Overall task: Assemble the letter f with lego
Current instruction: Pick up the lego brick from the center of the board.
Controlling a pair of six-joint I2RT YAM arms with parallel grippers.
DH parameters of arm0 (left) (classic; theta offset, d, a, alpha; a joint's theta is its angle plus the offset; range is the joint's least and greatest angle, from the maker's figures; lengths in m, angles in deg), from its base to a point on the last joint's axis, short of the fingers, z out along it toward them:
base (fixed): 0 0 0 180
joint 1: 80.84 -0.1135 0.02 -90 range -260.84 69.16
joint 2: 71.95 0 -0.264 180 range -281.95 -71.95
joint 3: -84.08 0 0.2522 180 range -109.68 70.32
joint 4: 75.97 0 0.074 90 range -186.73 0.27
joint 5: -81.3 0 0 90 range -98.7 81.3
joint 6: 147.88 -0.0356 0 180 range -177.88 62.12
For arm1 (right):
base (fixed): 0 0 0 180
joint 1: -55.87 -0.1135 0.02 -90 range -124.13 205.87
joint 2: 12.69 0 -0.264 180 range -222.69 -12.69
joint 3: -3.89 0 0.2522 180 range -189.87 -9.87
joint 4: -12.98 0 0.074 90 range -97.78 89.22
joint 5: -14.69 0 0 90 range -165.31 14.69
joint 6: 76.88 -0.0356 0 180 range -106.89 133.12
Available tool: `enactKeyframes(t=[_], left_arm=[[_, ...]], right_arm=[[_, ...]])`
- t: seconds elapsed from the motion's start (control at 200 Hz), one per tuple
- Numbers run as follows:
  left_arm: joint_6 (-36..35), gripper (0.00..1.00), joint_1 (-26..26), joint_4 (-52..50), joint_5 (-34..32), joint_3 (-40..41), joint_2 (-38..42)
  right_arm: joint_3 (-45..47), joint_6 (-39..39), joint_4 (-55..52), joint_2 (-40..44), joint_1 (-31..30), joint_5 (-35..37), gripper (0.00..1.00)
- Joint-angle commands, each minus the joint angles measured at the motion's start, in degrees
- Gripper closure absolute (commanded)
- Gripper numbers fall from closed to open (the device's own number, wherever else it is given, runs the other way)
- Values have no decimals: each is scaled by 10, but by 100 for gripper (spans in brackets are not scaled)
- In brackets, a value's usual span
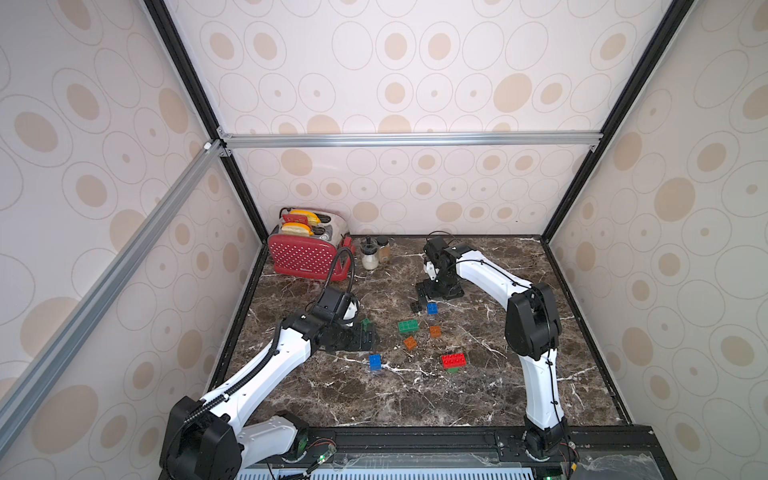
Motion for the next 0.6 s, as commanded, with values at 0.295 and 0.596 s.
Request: enactKeyframes(t=[0.295, 0.596], left_arm=[[-16, 1, -4, -17, -14, -52, -50], [-25, 1, -4, -21, -10, -61, -67]], right_arm=[[-25, -10, -6, -60, 24, -26, 36], [-25, -14, 11, -73, 24, -48, 35]])
